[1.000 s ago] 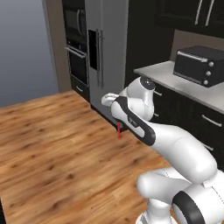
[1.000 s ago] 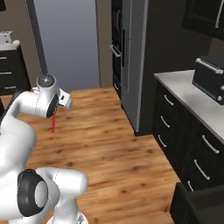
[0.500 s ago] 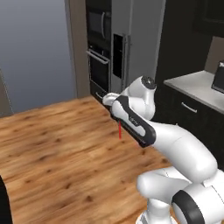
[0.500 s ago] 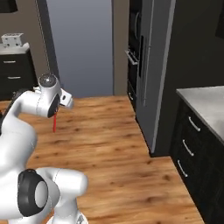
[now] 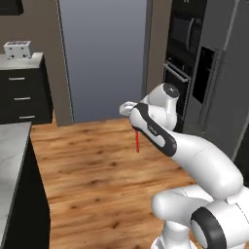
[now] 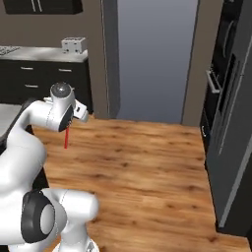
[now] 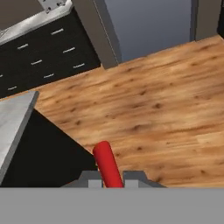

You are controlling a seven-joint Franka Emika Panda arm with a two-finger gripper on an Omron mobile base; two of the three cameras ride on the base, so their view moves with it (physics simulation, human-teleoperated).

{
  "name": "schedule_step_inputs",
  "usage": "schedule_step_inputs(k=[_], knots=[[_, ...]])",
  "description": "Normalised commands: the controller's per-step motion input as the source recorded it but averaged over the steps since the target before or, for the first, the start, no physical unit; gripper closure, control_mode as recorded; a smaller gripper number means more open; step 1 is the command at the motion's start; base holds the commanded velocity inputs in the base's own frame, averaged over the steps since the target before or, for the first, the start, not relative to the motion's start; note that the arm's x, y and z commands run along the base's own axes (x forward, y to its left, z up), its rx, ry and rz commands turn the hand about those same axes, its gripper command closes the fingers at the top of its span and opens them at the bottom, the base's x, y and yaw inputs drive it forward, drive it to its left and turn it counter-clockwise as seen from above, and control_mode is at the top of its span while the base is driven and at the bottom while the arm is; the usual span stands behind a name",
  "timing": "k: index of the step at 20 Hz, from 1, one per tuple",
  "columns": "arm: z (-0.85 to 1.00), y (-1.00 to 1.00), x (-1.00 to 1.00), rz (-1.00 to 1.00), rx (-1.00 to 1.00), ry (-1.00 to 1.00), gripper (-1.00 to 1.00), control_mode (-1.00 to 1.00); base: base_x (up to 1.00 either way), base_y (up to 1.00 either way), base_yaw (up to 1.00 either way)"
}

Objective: Take a straw from the drawer in front and place it inside the glass cup on the dining counter.

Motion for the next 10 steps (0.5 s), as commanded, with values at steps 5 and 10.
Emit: schedule_step_inputs(k=[5, 10], knots=[[0.00, 0.00, 0.00, 0.00, 0.00, 0.00, 1.00, 1.00, 1.00, 0.00, 0.55], [0.00, 0.00, 0.00, 0.00, 0.00, 0.00, 1.00, 1.00, 0.93, -0.03, 0.55]])
